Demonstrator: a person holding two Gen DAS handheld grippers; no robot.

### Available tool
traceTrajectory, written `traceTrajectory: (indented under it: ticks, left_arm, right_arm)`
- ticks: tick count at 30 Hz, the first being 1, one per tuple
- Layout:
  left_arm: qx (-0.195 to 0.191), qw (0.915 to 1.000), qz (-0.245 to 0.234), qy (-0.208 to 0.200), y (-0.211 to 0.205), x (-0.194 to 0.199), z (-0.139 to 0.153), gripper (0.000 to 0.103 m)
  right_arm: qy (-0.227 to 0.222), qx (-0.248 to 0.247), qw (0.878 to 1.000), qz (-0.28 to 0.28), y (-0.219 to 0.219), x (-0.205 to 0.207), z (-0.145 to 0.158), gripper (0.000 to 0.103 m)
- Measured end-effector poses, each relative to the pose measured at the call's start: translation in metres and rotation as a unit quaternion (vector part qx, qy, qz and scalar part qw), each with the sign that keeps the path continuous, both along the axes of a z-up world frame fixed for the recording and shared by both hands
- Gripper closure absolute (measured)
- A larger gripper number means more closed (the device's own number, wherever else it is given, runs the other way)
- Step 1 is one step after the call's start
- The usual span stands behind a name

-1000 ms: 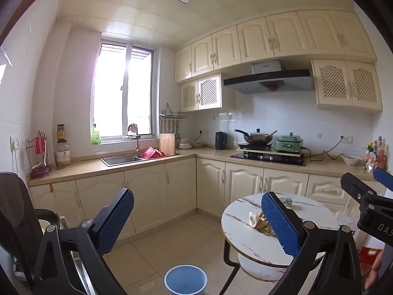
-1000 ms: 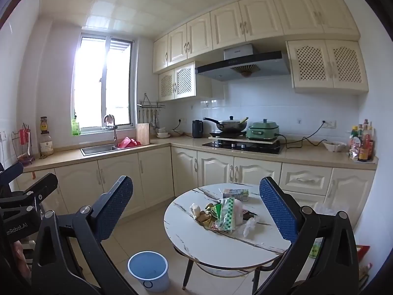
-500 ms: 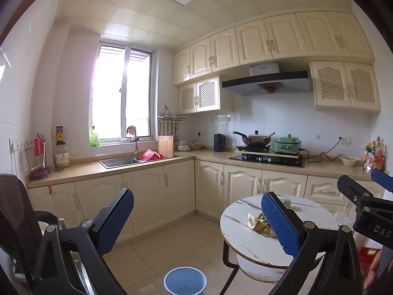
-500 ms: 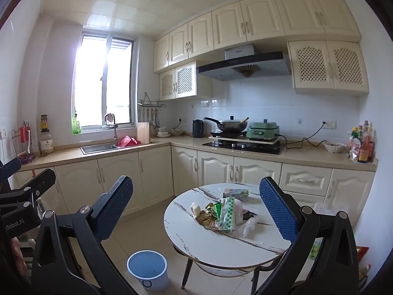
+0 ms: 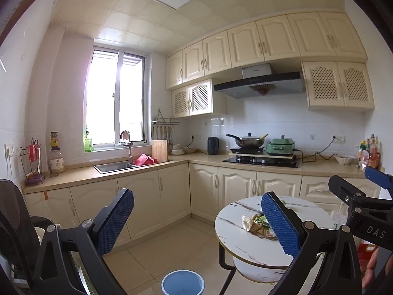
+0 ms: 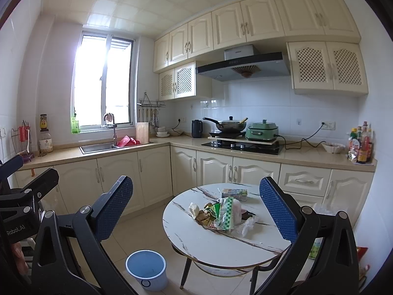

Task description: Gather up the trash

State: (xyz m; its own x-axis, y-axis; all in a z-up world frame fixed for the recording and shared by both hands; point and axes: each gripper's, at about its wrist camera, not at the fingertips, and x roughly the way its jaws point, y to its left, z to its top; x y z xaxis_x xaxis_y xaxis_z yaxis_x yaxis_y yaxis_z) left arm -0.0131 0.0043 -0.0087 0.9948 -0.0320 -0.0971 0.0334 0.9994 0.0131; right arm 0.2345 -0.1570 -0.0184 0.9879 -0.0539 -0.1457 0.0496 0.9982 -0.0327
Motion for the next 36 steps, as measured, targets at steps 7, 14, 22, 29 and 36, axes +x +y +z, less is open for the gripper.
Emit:
traceTrajectory:
  ticks: [7, 14, 22, 29, 36]
  left_arm:
    - [0.001, 1.0, 0.0, 0.0, -0.0008, -0.0024, 0.0025, 0.001]
    - [0.003, 1.0, 0.001, -0.001, -0.0036, -0.0016, 0.0061, 0.001]
    - [0.003, 1.0, 0.002, 0.0, -0.0059, -0.0022, 0.0079, 0.001]
    - [0.003, 1.0, 0.004, 0.0, -0.0065, -0.002, 0.0081, 0.001]
    - [0.003, 1.0, 0.004, 0.001, -0.0077, -0.0004, 0.008, 0.001]
  right_arm:
    - [0.002, 0.002, 1.0, -0.002, -0.0018, -0.0008, -0.0007, 0.0]
    - [0.002, 0.002, 1.0, 0.0, -0.0031, -0.0011, -0.0018, 0.0]
    - [0.005, 0.002, 1.0, 0.002, -0.002, 0.0004, -0.0035, 0.0]
    - [0.005, 0.002, 1.0, 0.001, -0.0015, -0.0003, -0.0042, 0.0]
    - [0.006, 0.002, 1.0, 0.002, -0.0012, -0.0002, -0.0033, 0.0]
